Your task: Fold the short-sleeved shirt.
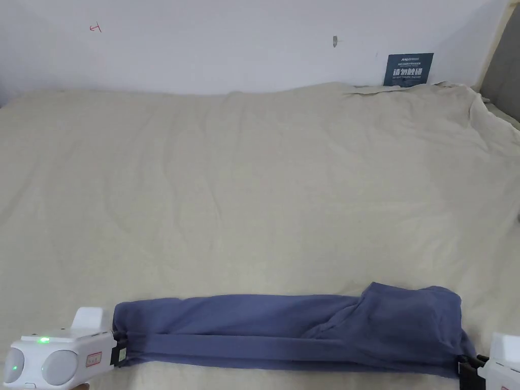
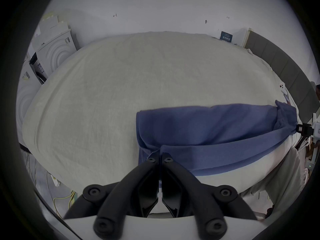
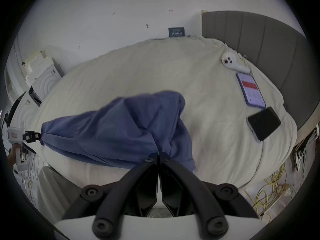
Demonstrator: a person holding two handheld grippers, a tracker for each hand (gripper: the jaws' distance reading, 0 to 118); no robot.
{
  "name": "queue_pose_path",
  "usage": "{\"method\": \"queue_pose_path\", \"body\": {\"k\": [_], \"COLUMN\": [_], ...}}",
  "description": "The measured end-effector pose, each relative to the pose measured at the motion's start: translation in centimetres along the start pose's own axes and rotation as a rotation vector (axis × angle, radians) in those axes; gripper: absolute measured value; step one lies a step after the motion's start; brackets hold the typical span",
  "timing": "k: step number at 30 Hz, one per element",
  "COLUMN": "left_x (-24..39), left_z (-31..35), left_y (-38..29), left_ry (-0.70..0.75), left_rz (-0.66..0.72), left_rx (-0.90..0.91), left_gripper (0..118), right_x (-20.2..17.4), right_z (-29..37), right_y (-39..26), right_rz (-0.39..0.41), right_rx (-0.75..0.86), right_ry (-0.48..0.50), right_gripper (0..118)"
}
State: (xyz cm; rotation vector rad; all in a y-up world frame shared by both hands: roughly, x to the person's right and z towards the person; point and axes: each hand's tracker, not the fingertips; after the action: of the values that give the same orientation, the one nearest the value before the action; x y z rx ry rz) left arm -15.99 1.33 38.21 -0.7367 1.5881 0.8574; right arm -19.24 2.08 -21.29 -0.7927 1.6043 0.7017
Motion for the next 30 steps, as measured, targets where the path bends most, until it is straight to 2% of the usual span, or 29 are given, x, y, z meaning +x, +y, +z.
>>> {"method": "queue_pose_path", "body": {"k": [5,7,8,9,10,11,12,13,14,18,23,26,27,29,30], "left_x": [-0.3,-0.2,-0.2,-0.1,0.1,0.4,0.8,1.1,1.3,2.0,3.0,4.5,4.7,5.9,6.2], "left_z": [-1.5,-1.1,-0.6,-0.3,0.0,0.4,0.8,1.3,2.0,5.8,9.1,11.4,11.9,13.2,13.4], "left_y": [-0.8,-0.1,-0.1,0.2,0.5,0.9,1.2,1.8,2.4,5.2,7.6,8.3,8.3,8.2,8.1], "left_ry": [0.015,0.002,-0.011,-0.019,-0.020,-0.016,-0.011,-0.010,-0.014,-0.047,-0.013,0.028,0.033,0.040,0.042], "left_rz": [0.052,0.079,0.082,0.082,0.083,0.083,0.081,0.085,0.094,0.106,0.074,0.071,0.062,0.055,0.052], "left_rx": [-0.003,-0.019,-0.015,-0.009,-0.004,0.007,0.021,0.047,0.083,0.245,0.475,0.566,0.601,0.691,0.723], "left_gripper": [1,19,35,65,83,97,107,108,108,108,109,116,116,113,108], "right_x": [0.3,0.0,-0.3,-0.7,-1.0,-1.3,-1.8,-2.3,-2.9,-5.8,-9.0,-10.3,-10.6,-11.3,-11.6], "right_z": [-0.1,0.7,1.1,1.6,2.0,2.5,3.0,3.6,4.3,7.5,10.8,11.6,11.7,12.0,12.0], "right_y": [-0.2,0.4,0.8,1.5,2.1,2.8,3.5,4.3,5.1,8.0,10.2,10.8,10.8,10.7,10.7], "right_rz": [-0.013,-0.012,-0.003,0.011,0.024,0.029,0.029,0.037,0.051,0.078,0.090,0.119,0.130,0.138,0.139], "right_rx": [-0.003,0.016,0.033,0.064,0.089,0.112,0.133,0.167,0.205,0.354,0.536,0.621,0.639,0.668,0.689], "right_ry": [-0.020,-0.016,-0.020,-0.024,-0.017,-0.012,-0.016,-0.010,0.006,0.000,-0.015,-0.066,-0.069,-0.075,-0.086], "right_gripper": [1,3,5,11,18,33,58,70,75,75,76,88,94,96,96]}}
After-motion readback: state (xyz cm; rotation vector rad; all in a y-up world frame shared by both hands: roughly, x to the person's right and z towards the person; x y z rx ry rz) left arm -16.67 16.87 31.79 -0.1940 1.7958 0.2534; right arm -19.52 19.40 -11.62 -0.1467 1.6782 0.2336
